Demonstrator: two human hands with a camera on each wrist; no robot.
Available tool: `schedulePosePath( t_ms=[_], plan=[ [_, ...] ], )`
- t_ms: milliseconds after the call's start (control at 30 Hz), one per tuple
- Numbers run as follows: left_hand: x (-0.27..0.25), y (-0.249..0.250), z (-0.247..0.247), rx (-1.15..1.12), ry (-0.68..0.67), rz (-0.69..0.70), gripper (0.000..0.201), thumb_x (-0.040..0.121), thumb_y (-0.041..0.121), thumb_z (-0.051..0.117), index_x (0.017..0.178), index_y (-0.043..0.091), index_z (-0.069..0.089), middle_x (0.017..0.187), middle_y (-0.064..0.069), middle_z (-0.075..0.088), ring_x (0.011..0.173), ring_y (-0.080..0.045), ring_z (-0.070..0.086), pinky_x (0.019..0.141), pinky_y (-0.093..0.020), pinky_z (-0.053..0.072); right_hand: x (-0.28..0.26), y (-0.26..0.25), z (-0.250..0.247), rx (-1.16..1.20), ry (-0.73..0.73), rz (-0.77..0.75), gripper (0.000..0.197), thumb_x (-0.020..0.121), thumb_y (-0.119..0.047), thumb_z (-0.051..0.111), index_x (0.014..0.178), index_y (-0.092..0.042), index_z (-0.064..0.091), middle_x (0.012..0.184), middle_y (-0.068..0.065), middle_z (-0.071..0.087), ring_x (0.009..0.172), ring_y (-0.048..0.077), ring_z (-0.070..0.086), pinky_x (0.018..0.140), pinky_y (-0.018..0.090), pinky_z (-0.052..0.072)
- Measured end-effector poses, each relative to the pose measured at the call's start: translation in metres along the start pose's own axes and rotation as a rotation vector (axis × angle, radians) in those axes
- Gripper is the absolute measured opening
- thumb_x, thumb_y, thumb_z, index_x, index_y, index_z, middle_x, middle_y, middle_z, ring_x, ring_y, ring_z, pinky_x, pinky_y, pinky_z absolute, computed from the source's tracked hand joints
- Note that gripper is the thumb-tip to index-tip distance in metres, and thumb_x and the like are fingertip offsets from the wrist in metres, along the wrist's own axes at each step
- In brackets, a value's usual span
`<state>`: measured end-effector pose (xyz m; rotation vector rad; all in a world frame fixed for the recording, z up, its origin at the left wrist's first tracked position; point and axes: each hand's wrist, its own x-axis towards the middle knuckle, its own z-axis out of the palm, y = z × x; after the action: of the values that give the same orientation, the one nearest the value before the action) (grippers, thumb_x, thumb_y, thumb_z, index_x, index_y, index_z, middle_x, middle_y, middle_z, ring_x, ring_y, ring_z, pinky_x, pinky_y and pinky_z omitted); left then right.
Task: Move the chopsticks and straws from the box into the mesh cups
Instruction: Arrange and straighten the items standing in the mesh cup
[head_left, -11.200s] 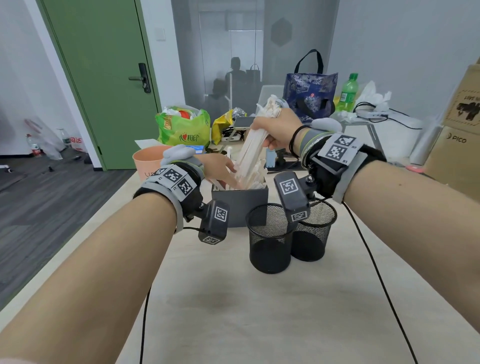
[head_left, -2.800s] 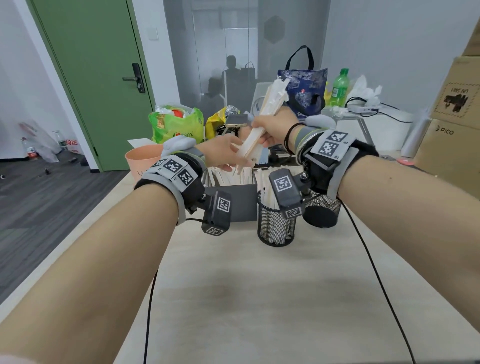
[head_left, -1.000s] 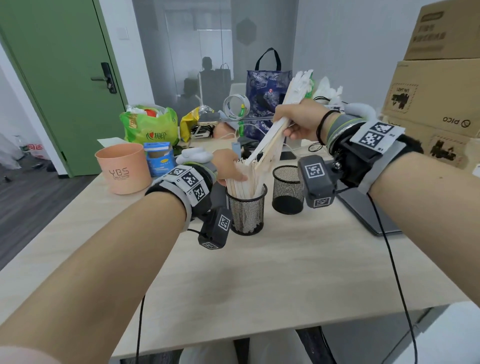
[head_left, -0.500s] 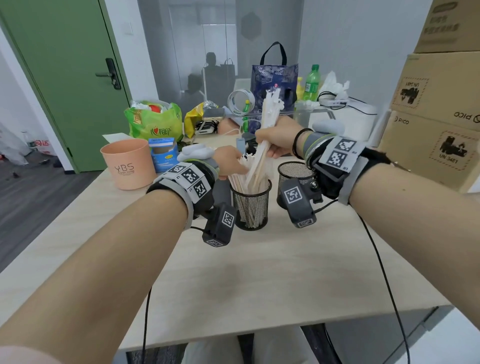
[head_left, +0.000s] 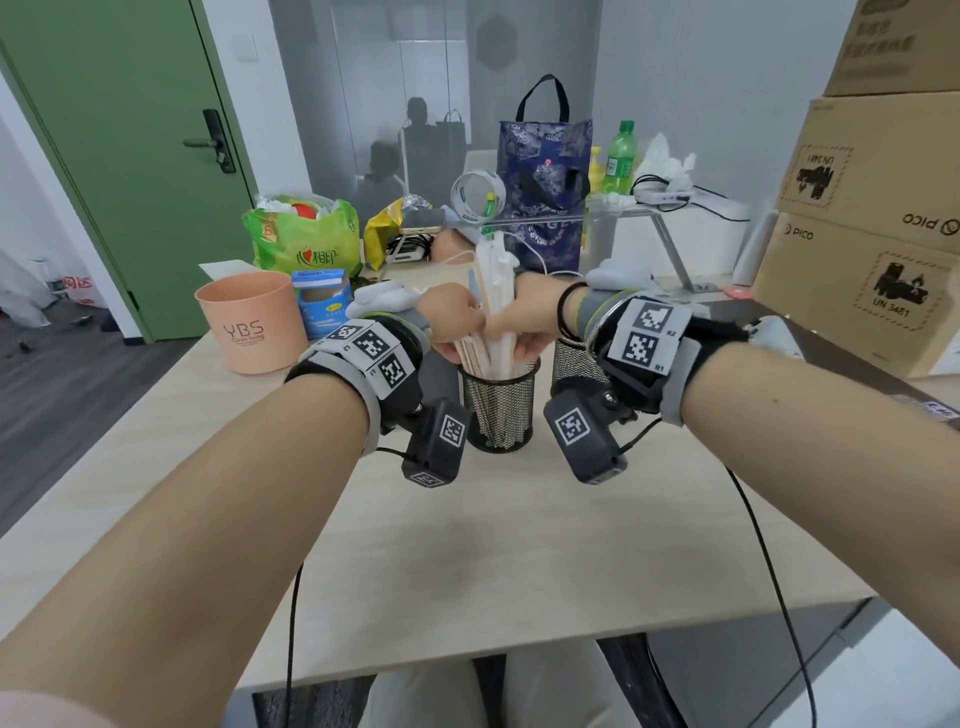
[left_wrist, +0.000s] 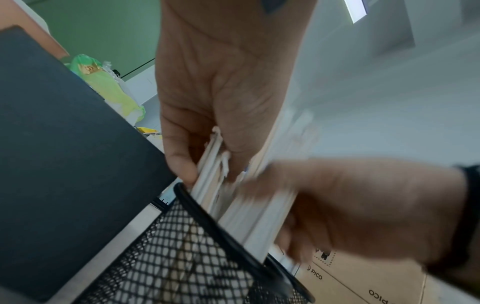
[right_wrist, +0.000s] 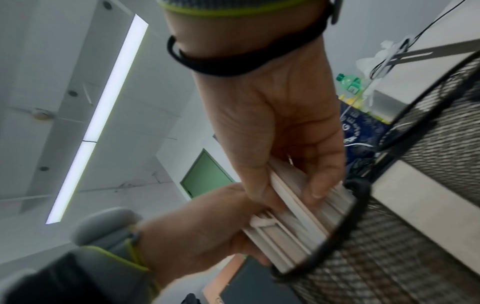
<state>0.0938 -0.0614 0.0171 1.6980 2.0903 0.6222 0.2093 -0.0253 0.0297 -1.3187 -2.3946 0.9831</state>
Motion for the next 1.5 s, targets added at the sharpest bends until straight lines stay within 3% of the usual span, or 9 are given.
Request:
schedulePosePath(
  t_ms=[100,233,367,567,667,966,1100,1233,1500],
  plan=[
    [0.001,0.001,-0.005,-0.079,0.03,-0.013,0.015,0.1,0.017,0.035,0.094,0.01,0.048,0.127,-0.024,0.058,0.117,-0.036,0.059,0.071,-0.029,0.052,-0.001,0.006,-0.001,-0.012,-0.082,0.055,0.028,0.079,-0.007,0.072,0.101,-0.008,0.056,0.071,0.009,0.059,0.038,0.012,0.059,0.038,0.02,0.052],
    [0.002,0.009,-0.015,-0.281,0.269,0.182,0.041,0.1,0.034,0.023,0.108,0.005,0.051,0.121,-0.019,0.055,0.109,-0.026,0.054,0.091,-0.038,0.039,-0.002,-0.001,-0.008,-0.044,-0.08,0.076,0.038,0.075,-0.012,0.077,0.105,-0.004,0.056,0.075,0.013,0.062,0.043,0.016,0.061,0.039,0.022,0.053],
    [-0.006,0.023,-0.009,-0.265,0.181,0.343,0.058,0.094,0.058,0.022,0.123,0.019,0.053,0.129,-0.007,0.052,0.124,-0.022,0.043,0.113,-0.038,0.028,-0.007,0.004,0.0,-0.071,-0.123,0.087,0.037,0.073,-0.022,0.08,0.098,-0.005,0.06,0.071,0.009,0.062,0.056,0.016,0.062,0.055,0.026,0.058],
    [-0.014,0.02,0.005,0.211,-0.068,0.239,0.047,0.104,0.032,0.024,0.138,0.01,0.048,0.144,-0.011,0.048,0.134,-0.026,0.042,0.11,-0.031,0.027,-0.019,0.014,-0.023,-0.162,-0.058,0.049,0.042,0.07,-0.042,0.079,0.087,-0.008,0.061,0.068,0.001,0.059,0.056,0.011,0.055,0.051,0.017,0.052],
    [-0.005,0.018,0.005,0.363,0.173,0.243,0.047,0.1,0.04,0.027,0.126,0.016,0.058,0.134,-0.007,0.055,0.129,-0.026,0.046,0.114,-0.043,0.025,-0.025,0.018,-0.026,-0.249,-0.123,0.081,0.038,0.071,-0.045,0.077,0.072,-0.012,0.058,0.065,-0.001,0.057,0.053,0.012,0.05,0.053,0.02,0.048],
    [-0.012,0.017,0.009,0.187,-0.091,0.267,0.048,0.104,0.023,0.026,0.15,0.007,0.026,0.156,-0.009,0.03,0.144,-0.021,0.029,0.113,-0.024,0.019,-0.019,0.023,-0.005,-0.17,-0.142,-0.014,0.018,0.089,-0.022,0.063,0.077,-0.009,0.059,0.064,-0.001,0.052,0.052,0.007,0.052,0.05,0.017,0.049],
    [-0.005,0.013,0.008,0.207,-0.11,0.215,0.04,0.103,0.022,0.029,0.133,0.005,0.049,0.135,-0.013,0.053,0.128,-0.029,0.046,0.108,-0.035,0.032,-0.02,0.021,-0.007,-0.255,-0.039,0.023,0.037,0.082,-0.036,0.068,0.103,-0.006,0.064,0.062,0.003,0.049,0.052,0.015,0.047,0.052,0.023,0.047],
    [-0.005,0.017,0.008,0.335,-0.094,0.253,0.045,0.102,0.034,0.03,0.136,0.012,0.05,0.137,-0.01,0.054,0.127,-0.027,0.048,0.109,-0.038,0.034,-0.025,0.02,-0.013,-0.274,-0.076,0.127,0.034,0.083,-0.037,0.068,0.073,-0.009,0.051,0.053,0.002,0.054,0.04,0.013,0.047,0.042,0.021,0.041],
    [0.001,0.016,0.013,0.321,0.04,0.325,0.037,0.101,0.02,0.038,0.133,0.009,0.052,0.137,-0.007,0.054,0.127,-0.023,0.05,0.1,-0.027,0.036,-0.009,0.032,0.008,-0.038,-0.058,0.237,0.021,0.095,-0.005,0.042,0.074,-0.007,0.044,0.036,0.003,0.058,0.027,0.008,0.054,0.032,0.02,0.048]
  ],
)
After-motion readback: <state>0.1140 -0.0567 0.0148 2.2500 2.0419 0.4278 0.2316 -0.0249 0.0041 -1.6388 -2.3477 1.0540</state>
